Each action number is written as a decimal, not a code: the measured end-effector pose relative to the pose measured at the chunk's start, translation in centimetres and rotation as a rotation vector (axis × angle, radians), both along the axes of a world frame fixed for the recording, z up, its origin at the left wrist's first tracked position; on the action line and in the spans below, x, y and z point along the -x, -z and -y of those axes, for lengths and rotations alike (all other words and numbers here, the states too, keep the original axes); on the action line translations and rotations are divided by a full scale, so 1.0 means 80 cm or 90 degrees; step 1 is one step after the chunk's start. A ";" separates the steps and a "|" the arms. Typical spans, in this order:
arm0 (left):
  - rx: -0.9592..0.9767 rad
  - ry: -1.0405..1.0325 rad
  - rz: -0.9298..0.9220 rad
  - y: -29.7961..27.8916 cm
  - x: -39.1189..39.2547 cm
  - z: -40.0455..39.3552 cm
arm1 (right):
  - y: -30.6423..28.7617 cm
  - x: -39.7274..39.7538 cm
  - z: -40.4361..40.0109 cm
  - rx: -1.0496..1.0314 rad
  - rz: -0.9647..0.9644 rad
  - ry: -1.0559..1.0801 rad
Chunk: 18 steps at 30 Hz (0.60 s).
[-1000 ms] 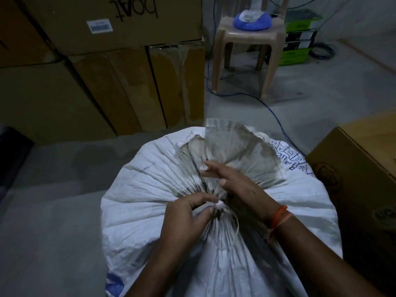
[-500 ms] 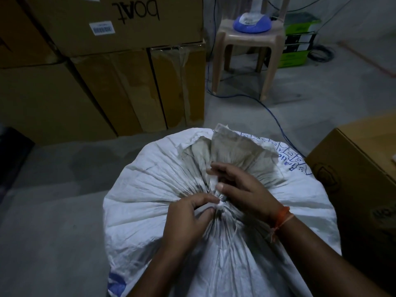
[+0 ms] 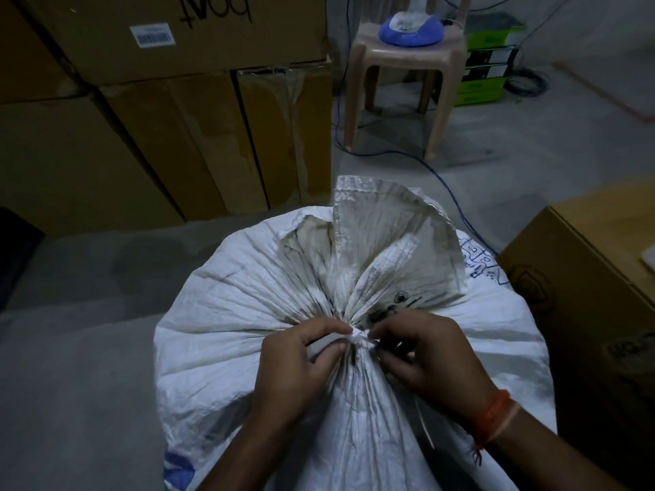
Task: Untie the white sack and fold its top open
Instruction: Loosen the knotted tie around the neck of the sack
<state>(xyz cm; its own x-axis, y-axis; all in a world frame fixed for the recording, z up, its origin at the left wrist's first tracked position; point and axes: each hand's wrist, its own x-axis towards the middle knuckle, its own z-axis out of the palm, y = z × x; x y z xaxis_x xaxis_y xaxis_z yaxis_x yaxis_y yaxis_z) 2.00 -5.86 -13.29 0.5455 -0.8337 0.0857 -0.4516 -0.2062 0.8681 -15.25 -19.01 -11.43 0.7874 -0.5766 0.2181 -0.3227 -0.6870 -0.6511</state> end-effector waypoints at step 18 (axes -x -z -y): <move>-0.006 -0.003 -0.060 -0.003 -0.006 0.004 | 0.021 -0.013 0.013 -0.097 0.096 0.004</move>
